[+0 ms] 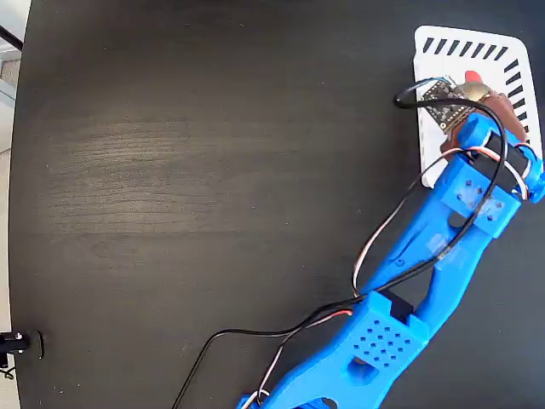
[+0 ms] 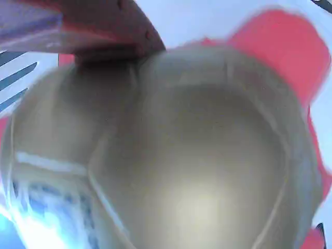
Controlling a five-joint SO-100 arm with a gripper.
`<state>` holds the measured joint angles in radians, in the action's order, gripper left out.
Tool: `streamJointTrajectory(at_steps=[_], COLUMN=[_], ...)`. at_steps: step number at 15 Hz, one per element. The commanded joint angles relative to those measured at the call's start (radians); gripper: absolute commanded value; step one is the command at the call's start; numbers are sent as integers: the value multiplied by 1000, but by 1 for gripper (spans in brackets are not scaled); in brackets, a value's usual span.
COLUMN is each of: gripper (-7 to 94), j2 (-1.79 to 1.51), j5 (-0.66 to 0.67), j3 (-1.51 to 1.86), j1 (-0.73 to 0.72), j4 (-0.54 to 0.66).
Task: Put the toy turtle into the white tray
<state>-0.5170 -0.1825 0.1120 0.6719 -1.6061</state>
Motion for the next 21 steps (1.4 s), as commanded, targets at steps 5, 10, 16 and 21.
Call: streamJointTrajectory(at_steps=[5, 10, 16, 21], gripper=[59, 34, 0, 0], j2=[-58, -342, -905, -1327], j5=[3, 3, -9, 14], j3=[-55, 216, 899, 1565], j1=[6, -32, -348, -637], j4=[-12, 57, 344, 615])
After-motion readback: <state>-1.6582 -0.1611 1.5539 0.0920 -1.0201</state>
